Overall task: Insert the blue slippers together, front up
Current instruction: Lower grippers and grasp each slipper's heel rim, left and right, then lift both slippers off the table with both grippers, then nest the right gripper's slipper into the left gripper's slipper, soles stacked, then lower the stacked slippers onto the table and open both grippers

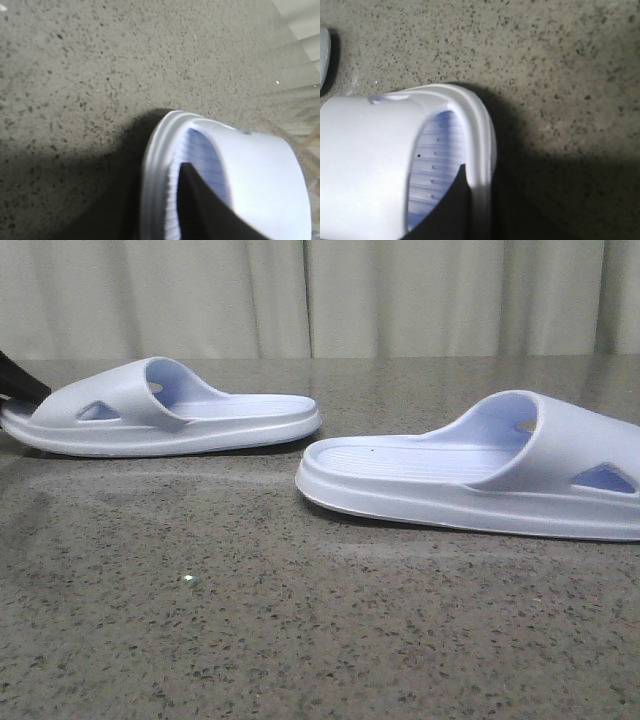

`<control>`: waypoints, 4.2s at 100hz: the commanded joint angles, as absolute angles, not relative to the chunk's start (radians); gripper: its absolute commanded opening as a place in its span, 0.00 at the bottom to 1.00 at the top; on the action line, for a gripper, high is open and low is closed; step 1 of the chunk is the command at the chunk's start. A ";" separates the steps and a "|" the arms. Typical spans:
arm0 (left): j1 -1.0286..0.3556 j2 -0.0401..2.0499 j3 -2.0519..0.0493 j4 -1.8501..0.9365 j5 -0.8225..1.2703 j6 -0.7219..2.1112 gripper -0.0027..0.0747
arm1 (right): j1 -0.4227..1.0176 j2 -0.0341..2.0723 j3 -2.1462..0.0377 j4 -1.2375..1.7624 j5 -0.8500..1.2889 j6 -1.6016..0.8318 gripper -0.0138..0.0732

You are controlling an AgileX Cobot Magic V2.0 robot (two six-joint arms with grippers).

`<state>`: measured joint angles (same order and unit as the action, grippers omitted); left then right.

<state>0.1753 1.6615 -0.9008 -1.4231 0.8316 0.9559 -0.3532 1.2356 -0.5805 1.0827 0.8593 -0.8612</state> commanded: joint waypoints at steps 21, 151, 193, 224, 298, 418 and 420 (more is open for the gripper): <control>0.187 1.603 -0.929 -1.476 0.906 0.995 0.05 | -0.355 1.224 -0.627 1.120 0.896 -0.880 0.04; 0.216 1.367 -0.927 -1.554 1.216 0.931 0.05 | -0.262 1.316 -0.840 1.563 1.069 -1.009 0.04; 0.094 1.387 -0.927 -1.616 1.212 0.928 0.05 | -0.067 1.479 -0.854 1.680 1.026 -1.108 0.04; 0.044 1.387 -0.927 -1.614 1.185 0.928 0.05 | 0.075 1.606 -0.993 1.681 1.022 -1.109 0.04; 0.097 1.415 -0.927 -1.594 1.147 1.010 0.05 | -0.096 1.646 -1.077 1.577 1.311 -1.104 0.38; 0.136 1.388 -0.910 -1.353 0.908 1.291 0.60 | -0.306 1.452 -1.075 1.376 1.311 -1.064 0.30; 0.141 1.383 -0.922 -1.353 0.924 1.291 0.59 | -0.306 1.452 -1.075 1.376 1.311 -1.064 0.26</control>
